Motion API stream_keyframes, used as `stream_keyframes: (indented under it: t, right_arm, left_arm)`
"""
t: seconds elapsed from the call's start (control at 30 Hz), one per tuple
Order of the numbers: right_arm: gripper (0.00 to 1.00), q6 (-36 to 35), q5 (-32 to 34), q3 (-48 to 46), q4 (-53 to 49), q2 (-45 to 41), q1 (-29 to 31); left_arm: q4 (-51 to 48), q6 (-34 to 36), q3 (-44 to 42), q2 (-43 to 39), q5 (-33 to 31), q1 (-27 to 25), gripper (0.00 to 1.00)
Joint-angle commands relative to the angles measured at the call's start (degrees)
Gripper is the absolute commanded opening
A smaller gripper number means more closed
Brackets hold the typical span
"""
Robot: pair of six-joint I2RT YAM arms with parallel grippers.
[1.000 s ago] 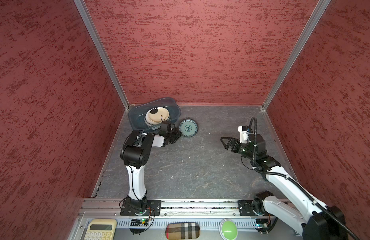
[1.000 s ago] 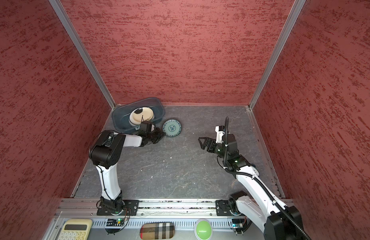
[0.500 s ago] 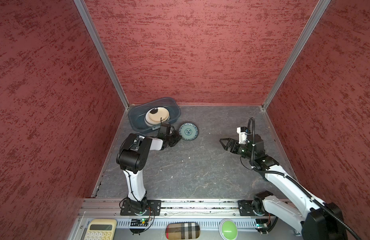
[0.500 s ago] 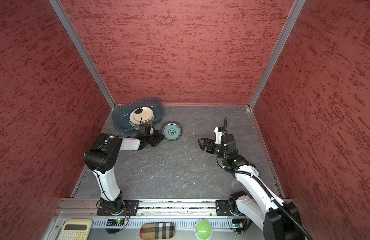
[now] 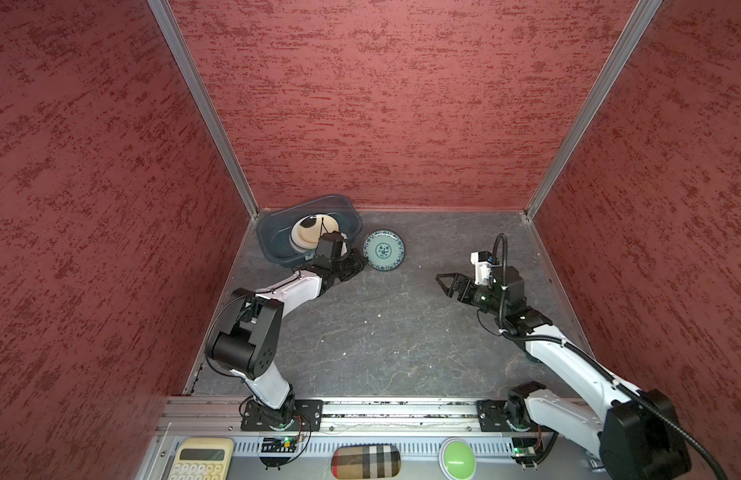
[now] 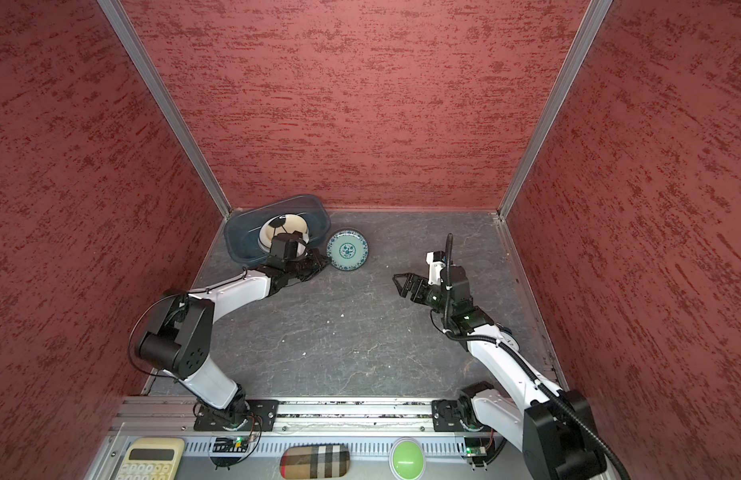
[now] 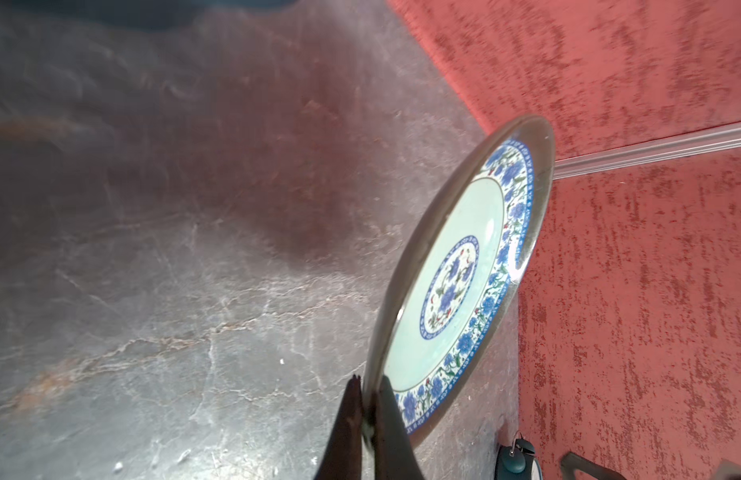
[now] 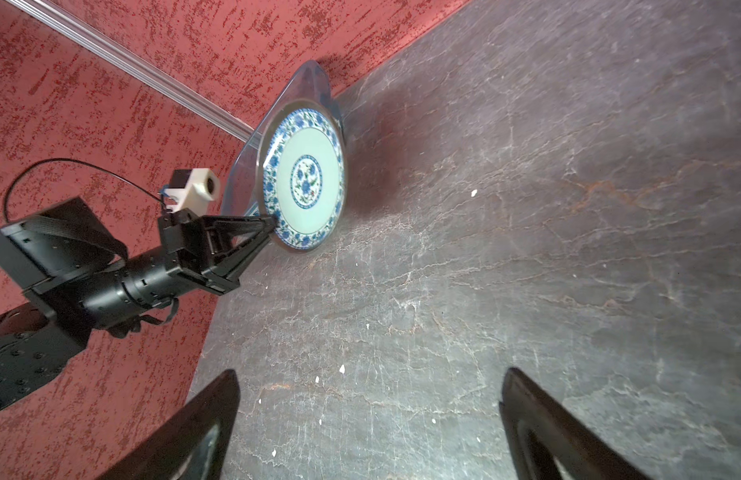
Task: Place the plates into the plastic bin on the countertop
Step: 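Tilt the blue floral plate on edge and grip its rim with the left gripper, then lift the blue floral plate with the left gripper and lower it into the basin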
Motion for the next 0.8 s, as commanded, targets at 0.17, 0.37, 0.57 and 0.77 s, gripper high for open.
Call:
stream_keyframes:
  t: [0.17,0.37,0.57,0.77]
  right_arm:
    - [0.99,-0.2,-1.0,-1.2,2.8,-0.5,-0.2]
    - [0.99,-0.8,-0.6,-1.9,1.8,-2.7,-0.3]
    - [0.99,-0.6,0.6,-3.9,2.1,-5.5,-0.3]
    - [0.99,-0.7,0.7,-3.9,1.9,-5.2,-0.3]
  left_arm:
    - [-7.1,6.1,3.8,-9.1,-5.7,0.8,0.0]
    - [-8.0,8.2,3.7,-12.5,-6.5,4.9,0.0]
    - [-7.5,9.2,4.1,-13.6,-7.3,12.4,0.0]
    - [-9.5,11.1,7.3,-8.4,-10.5,17.7,0.0]
